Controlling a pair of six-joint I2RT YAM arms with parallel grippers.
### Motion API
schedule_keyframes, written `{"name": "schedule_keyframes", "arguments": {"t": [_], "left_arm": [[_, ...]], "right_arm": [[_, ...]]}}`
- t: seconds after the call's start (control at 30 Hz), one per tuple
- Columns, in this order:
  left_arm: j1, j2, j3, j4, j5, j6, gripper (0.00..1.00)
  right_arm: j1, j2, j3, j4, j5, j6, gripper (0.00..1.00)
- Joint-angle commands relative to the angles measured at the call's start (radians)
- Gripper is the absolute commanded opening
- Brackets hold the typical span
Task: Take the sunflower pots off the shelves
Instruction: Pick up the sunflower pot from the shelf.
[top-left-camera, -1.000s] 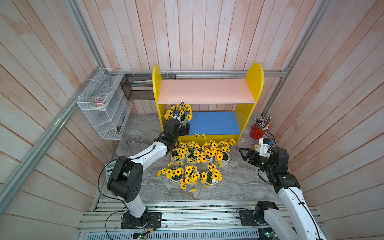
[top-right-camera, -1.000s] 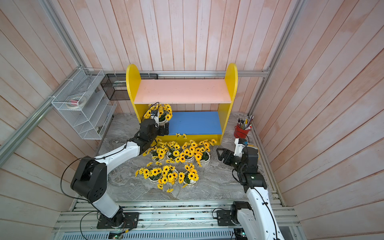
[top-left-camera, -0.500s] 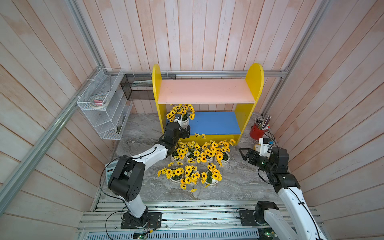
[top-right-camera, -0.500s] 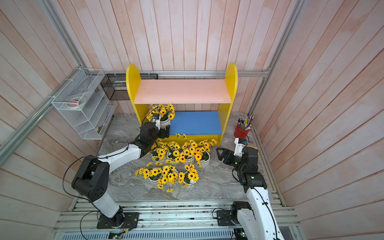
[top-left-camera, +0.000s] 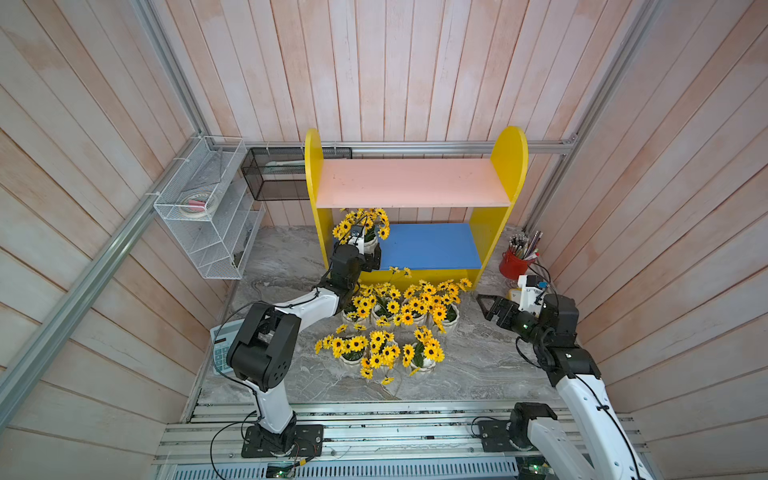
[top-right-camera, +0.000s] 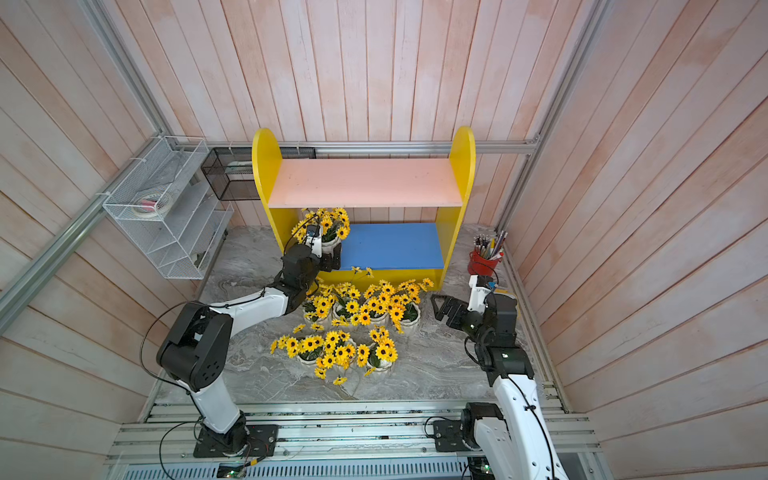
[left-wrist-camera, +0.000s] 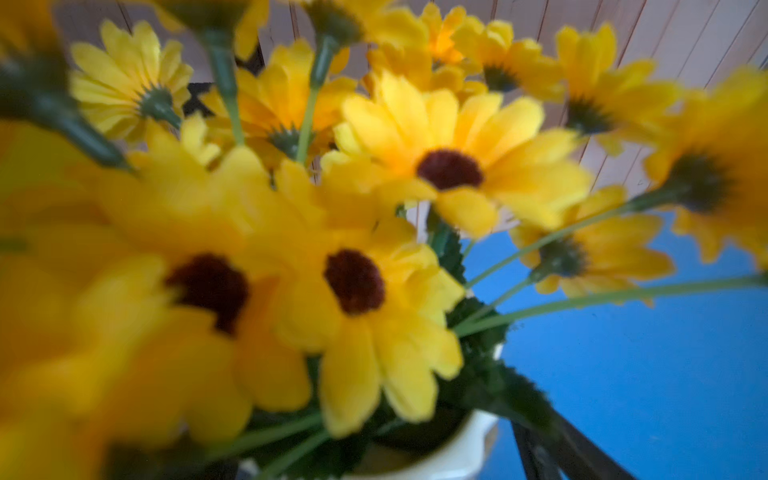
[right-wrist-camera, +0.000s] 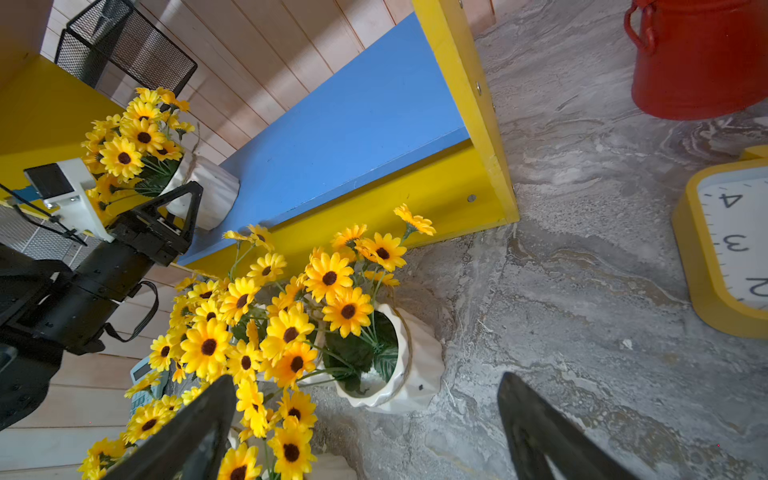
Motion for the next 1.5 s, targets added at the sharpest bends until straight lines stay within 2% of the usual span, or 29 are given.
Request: {"name": "schedule_keyframes", "arguments": {"t": [0.0,0.53,0.93,1.07,1.17,1.27,1.43,1.47], "left_arm": [[0.005,0.025,0.026,0.061,-0.010,0.003,1.00],[0.036,0.106,0.042,0.160,0.067,0.006,1.00],[0.058,0.103,0.010,0.206,0.109,0.026,0.87],[0.060,0.097,0.001,0.225,0.126,0.037,0.74],[0.061,0.086,-0.013,0.242,0.144,0.038,0.59],[0.060,0.064,-0.041,0.264,0.167,0.029,0.42],[0.060,0.021,-0.074,0.271,0.216,0.024,0.01],[0.060,0.013,-0.077,0.272,0.224,0.022,0.00]], "right_arm": [[-0.005,-0.009,-0.010,0.011,-0.001,-0.013,0.98],[-0.005,-0.005,0.000,0.002,0.009,-0.020,0.98],[-0.005,-0.014,-0.016,0.016,0.005,-0.014,0.94],[-0.004,-0.015,-0.018,0.021,0.002,-0.011,0.92],[-0.004,-0.013,-0.018,0.023,0.005,-0.013,0.92],[-0.004,-0.013,-0.023,0.028,0.005,-0.008,0.92],[-0.005,-0.013,-0.030,0.035,0.007,-0.007,0.91],[-0.004,-0.013,-0.032,0.039,0.007,-0.003,0.91]]}}
